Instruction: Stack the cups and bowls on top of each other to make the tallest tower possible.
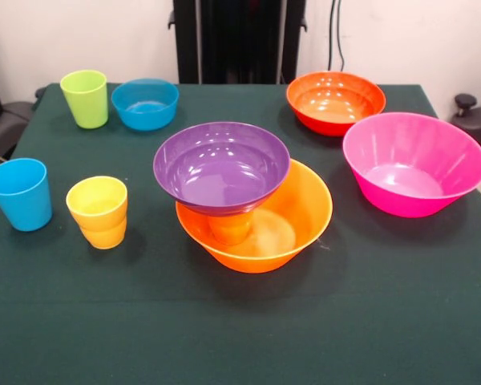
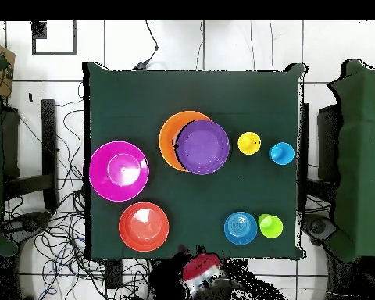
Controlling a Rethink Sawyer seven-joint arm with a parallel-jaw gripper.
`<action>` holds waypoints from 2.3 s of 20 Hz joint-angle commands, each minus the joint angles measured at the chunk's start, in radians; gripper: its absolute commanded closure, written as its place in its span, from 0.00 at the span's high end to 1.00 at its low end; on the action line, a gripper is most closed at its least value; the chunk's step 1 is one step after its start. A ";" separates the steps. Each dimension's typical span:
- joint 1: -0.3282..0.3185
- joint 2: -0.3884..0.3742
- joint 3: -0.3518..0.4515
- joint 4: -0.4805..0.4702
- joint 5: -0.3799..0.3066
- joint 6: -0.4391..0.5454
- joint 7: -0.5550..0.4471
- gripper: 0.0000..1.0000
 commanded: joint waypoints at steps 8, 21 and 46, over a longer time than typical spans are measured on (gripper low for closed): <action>-0.160 0.222 0.239 -0.186 -0.122 0.116 -0.385 1.00; -0.210 0.341 0.400 -0.470 -0.225 0.227 -0.435 1.00; -0.665 0.150 0.425 -0.273 -0.080 0.197 -1.035 1.00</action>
